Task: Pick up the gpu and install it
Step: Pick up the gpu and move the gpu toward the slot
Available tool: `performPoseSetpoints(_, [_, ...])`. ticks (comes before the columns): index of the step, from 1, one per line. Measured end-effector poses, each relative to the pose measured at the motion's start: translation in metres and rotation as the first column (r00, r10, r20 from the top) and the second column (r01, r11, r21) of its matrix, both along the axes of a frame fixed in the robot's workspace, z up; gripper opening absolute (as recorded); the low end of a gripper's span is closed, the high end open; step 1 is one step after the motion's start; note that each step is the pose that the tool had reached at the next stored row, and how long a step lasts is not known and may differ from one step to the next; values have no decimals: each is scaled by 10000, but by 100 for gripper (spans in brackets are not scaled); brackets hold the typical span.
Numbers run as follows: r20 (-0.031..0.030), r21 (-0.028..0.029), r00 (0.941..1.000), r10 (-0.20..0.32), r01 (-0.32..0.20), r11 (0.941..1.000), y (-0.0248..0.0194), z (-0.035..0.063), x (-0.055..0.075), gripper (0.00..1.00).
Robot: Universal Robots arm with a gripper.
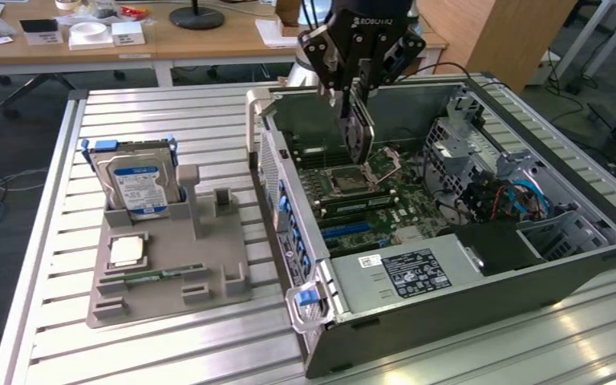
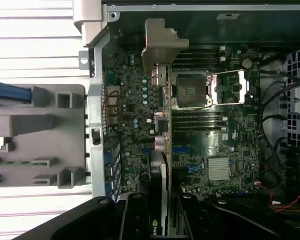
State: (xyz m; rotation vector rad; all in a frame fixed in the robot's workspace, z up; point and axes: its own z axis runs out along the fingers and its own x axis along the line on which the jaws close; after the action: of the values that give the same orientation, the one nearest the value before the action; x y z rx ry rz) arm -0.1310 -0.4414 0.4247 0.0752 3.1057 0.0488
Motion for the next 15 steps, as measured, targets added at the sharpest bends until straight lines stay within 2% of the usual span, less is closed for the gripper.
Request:
performPoseSetpoints(10, [0, 1, 10000, -1, 1, 10000, 11, 0, 63, 27])
performPoseSetpoints(15, [0, 0, 10000, -1, 1, 10000, 20, 0, 139, 27])
